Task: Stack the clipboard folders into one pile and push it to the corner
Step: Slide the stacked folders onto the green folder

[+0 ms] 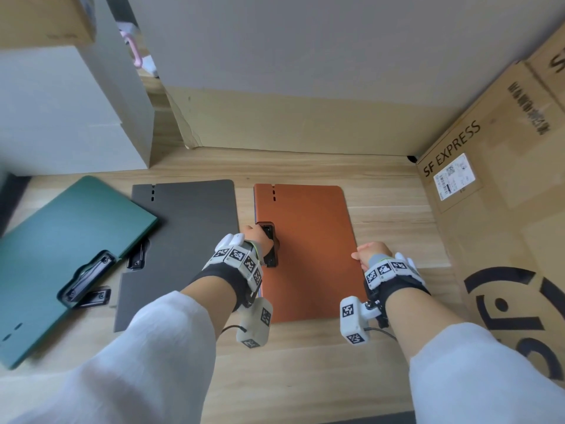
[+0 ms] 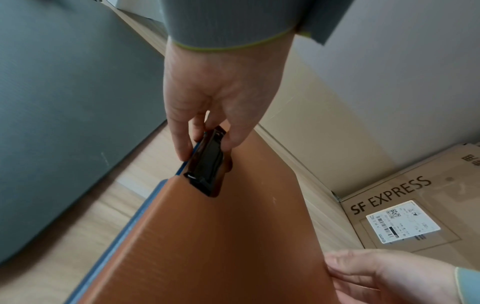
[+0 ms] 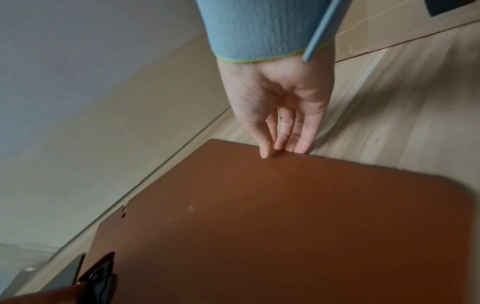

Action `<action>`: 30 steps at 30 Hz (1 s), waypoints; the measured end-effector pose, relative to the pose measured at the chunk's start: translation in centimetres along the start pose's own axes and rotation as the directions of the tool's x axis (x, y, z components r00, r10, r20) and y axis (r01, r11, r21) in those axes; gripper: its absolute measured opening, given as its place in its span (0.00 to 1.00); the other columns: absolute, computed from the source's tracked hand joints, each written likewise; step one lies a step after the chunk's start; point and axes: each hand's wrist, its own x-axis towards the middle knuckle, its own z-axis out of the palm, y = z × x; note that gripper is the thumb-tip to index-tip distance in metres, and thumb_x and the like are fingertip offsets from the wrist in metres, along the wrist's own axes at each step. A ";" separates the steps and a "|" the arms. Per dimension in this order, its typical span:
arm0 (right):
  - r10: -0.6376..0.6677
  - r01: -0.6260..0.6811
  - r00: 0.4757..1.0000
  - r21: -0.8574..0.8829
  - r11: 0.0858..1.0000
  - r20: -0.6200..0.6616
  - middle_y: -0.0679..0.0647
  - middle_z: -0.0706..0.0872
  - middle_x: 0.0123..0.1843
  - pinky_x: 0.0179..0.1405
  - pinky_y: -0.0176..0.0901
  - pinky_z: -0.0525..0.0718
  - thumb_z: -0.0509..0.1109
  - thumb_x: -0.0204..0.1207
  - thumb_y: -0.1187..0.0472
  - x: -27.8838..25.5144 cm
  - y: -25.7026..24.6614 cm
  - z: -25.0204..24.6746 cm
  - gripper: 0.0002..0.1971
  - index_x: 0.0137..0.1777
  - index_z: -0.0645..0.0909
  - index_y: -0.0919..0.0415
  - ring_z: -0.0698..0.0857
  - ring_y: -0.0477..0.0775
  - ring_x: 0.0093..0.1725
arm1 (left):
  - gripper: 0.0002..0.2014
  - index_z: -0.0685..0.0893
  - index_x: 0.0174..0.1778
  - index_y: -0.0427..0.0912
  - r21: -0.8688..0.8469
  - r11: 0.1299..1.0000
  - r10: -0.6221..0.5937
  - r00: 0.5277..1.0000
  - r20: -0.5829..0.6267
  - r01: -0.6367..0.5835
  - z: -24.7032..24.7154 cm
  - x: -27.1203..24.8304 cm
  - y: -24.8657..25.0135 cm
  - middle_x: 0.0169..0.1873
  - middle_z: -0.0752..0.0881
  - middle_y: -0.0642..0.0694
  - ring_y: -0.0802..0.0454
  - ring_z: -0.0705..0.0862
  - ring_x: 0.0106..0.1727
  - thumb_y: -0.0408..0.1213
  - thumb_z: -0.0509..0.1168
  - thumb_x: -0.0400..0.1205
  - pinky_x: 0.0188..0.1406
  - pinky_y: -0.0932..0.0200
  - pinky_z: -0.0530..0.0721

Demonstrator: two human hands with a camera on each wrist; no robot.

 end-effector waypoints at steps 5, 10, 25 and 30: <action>0.032 -0.035 0.999 -0.068 0.997 -0.040 0.54 0.86 0.46 0.62 0.48 0.80 0.71 0.75 0.63 -0.2 -0.4 0.8 0.20 0.67 0.80 0.64 0.77 0.53 0.49 | 0.25 0.70 0.72 0.31 -0.108 0.994 -0.028 0.999 -0.030 0.024 0.3 -0.6 0.1 0.70 0.72 0.32 0.33 0.78 0.67 0.37 0.59 0.79 0.71 0.44 0.77; 0.015 -0.016 1.000 -0.080 0.997 -0.008 0.63 0.80 0.70 0.63 0.51 0.77 0.69 0.77 0.61 -0.4 -0.9 1.2 0.24 0.73 0.73 0.63 0.77 0.57 0.52 | 0.25 0.69 0.77 0.39 -0.112 0.993 -0.036 0.993 -0.116 0.023 -1.0 -1.8 -1.7 0.75 0.68 0.36 0.34 0.72 0.73 0.32 0.55 0.81 0.75 0.45 0.72; 0.019 -0.023 0.996 -0.043 0.999 -0.087 0.64 0.76 0.74 0.68 0.49 0.72 0.67 0.77 0.68 -0.5 -0.7 2.2 0.24 0.73 0.69 0.68 0.75 0.64 0.72 | 0.35 0.47 0.85 0.52 -0.021 0.927 -0.353 0.857 -0.375 0.373 -7.3 -1.8 -15.9 0.86 0.44 0.46 0.37 0.44 0.86 0.40 0.56 0.83 0.82 0.38 0.54; 0.029 -0.032 0.994 -0.022 0.999 -0.109 0.65 0.76 0.73 0.67 0.48 0.72 0.67 0.77 0.69 -0.7 -0.8 2.7 0.24 0.73 0.69 0.68 0.76 0.64 0.72 | 0.35 0.49 0.84 0.53 0.021 0.962 -0.249 0.912 -0.326 0.271 -6.0 -2.7 -12.8 0.85 0.47 0.50 0.37 0.47 0.85 0.44 0.57 0.81 0.81 0.38 0.58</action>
